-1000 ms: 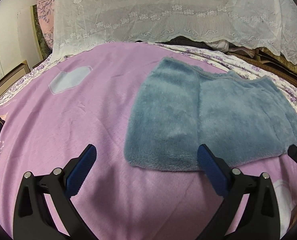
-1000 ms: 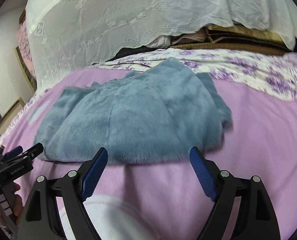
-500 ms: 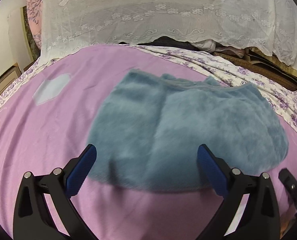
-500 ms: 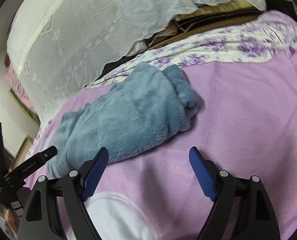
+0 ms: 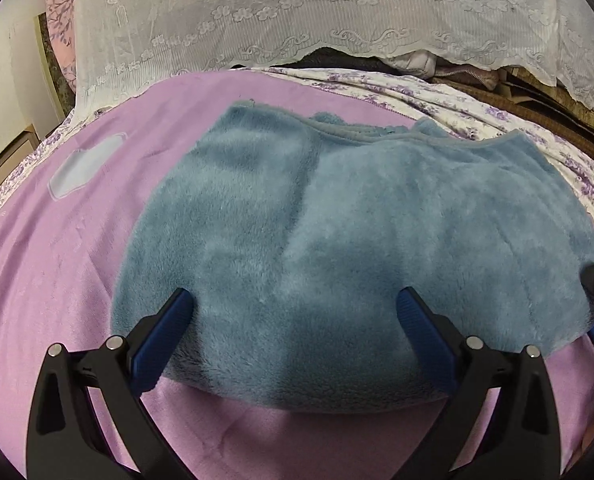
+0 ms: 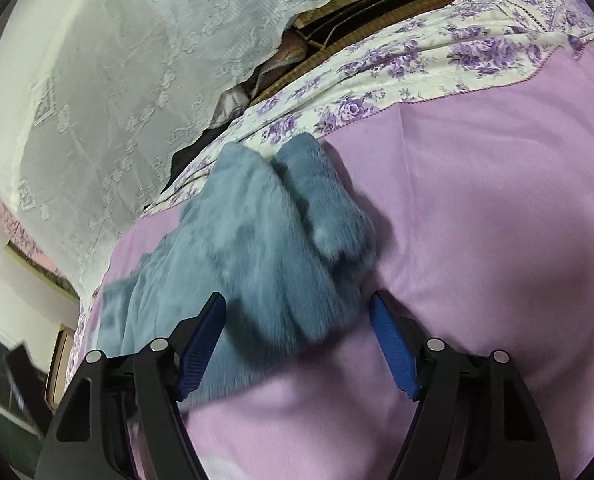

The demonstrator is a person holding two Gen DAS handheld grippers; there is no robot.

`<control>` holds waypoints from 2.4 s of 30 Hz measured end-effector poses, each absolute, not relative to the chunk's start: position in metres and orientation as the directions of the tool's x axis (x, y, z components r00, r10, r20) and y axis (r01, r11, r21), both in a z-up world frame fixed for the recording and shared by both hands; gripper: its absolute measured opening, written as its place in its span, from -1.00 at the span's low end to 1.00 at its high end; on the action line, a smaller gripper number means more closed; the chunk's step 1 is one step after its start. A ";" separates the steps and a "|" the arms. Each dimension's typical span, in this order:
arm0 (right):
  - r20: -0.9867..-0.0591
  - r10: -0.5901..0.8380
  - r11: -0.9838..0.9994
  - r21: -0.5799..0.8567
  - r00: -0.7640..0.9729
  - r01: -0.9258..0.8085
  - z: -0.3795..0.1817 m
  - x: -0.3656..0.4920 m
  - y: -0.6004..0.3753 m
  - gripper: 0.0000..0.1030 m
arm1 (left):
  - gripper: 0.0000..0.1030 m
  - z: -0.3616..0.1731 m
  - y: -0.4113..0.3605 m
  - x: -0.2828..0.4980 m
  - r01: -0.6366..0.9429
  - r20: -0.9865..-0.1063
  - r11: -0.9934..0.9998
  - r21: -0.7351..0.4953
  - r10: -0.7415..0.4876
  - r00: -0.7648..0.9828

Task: Fold small clothes
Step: 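Grasp one side of the folded jacket with the right gripper and lift it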

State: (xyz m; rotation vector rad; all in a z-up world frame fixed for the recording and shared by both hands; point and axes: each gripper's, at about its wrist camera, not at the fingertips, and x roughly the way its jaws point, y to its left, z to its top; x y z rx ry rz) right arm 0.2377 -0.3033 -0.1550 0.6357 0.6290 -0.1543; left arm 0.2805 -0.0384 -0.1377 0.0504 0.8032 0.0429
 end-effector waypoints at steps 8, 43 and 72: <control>-0.568 0.070 0.784 0.540 0.820 0.306 -0.158 0.265 -0.307 0.16 | 0.92 -0.138 -0.038 0.281 -0.017 -0.714 0.998 0.054 0.050 0.698; -0.547 0.097 0.768 0.573 0.832 0.287 -0.160 0.256 -0.303 -0.02 | 0.92 -0.112 -0.034 0.289 0.005 -0.665 1.000 -0.018 -0.015 0.746; -0.509 0.154 0.702 0.660 0.847 0.269 -0.164 0.273 -0.327 -0.25 | 0.91 -0.090 -0.008 0.268 -0.027 -0.543 0.947 0.320 0.206 0.814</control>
